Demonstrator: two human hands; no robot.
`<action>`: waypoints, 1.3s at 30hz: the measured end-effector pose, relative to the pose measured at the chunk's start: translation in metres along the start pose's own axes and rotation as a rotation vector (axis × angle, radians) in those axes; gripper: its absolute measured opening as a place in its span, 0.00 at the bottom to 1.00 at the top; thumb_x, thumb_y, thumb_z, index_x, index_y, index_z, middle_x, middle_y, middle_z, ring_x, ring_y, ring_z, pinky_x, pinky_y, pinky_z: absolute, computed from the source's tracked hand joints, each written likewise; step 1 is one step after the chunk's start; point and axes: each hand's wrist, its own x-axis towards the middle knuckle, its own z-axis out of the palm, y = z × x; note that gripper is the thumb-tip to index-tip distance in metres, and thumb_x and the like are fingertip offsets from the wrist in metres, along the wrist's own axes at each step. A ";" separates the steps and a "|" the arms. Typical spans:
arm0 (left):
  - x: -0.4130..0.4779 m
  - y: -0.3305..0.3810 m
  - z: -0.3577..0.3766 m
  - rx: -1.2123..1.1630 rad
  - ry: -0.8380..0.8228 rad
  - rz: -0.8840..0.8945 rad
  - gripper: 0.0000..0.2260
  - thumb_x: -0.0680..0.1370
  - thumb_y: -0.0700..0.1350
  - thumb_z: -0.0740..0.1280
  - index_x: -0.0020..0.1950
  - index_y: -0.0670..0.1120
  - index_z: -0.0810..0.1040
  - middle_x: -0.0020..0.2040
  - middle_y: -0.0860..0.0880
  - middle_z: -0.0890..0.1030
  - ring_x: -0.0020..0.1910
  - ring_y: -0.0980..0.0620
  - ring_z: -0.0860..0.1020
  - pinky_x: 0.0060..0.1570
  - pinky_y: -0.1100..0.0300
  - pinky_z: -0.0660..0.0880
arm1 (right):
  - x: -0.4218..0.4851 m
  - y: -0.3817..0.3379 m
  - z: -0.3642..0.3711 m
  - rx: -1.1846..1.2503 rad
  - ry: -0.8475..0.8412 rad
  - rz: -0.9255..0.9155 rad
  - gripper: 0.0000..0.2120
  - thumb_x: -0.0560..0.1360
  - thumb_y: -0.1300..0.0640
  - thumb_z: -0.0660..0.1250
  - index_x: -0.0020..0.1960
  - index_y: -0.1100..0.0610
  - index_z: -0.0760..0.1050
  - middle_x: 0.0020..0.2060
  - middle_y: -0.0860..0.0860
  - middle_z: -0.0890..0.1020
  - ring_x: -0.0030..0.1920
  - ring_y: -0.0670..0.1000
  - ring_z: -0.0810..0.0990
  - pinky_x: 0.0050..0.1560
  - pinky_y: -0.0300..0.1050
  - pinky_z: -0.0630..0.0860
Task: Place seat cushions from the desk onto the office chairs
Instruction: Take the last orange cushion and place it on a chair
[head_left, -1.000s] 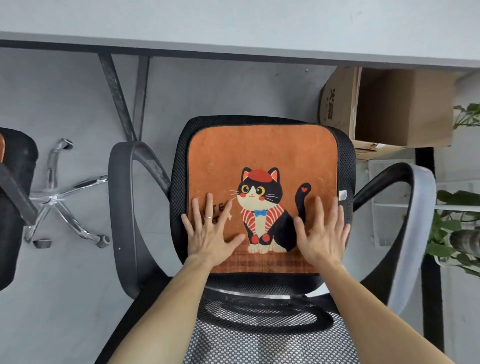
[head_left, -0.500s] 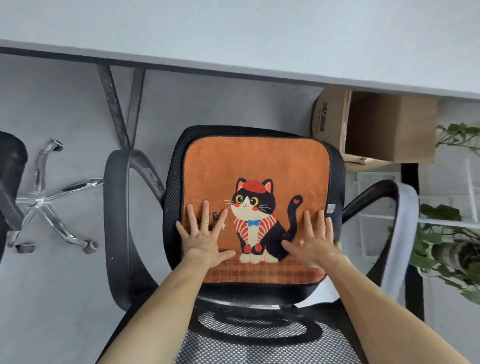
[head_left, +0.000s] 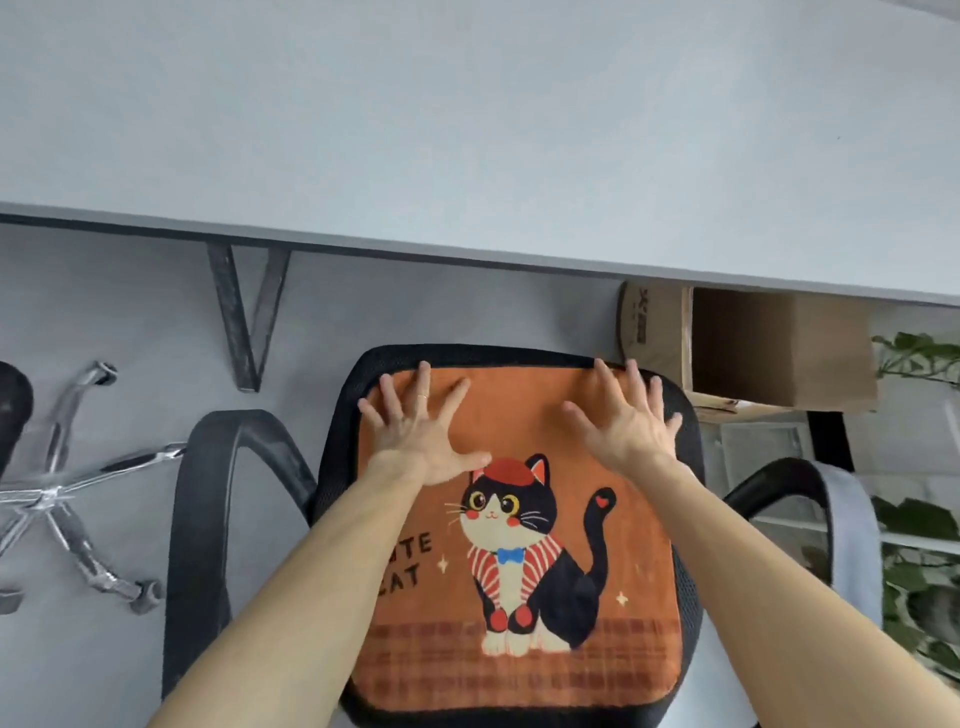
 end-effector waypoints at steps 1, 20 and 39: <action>0.002 -0.005 0.015 0.000 0.007 -0.011 0.50 0.66 0.80 0.58 0.73 0.67 0.27 0.73 0.50 0.20 0.72 0.34 0.24 0.69 0.25 0.38 | 0.004 0.003 0.008 -0.015 -0.001 -0.004 0.39 0.74 0.24 0.50 0.80 0.36 0.42 0.81 0.45 0.40 0.80 0.57 0.36 0.73 0.72 0.43; -0.117 0.002 0.126 0.018 -0.053 0.062 0.46 0.73 0.72 0.60 0.76 0.65 0.30 0.73 0.52 0.19 0.72 0.38 0.22 0.66 0.21 0.47 | -0.171 0.020 0.112 -0.089 -0.189 0.069 0.50 0.68 0.19 0.48 0.77 0.39 0.26 0.74 0.50 0.23 0.75 0.63 0.24 0.67 0.82 0.44; -0.150 0.011 0.164 0.134 -0.227 0.049 0.61 0.67 0.64 0.76 0.72 0.66 0.23 0.70 0.49 0.16 0.69 0.32 0.21 0.62 0.20 0.59 | -0.192 0.044 0.129 -0.076 -0.438 0.309 0.69 0.65 0.29 0.73 0.72 0.47 0.16 0.69 0.63 0.19 0.73 0.79 0.39 0.66 0.66 0.70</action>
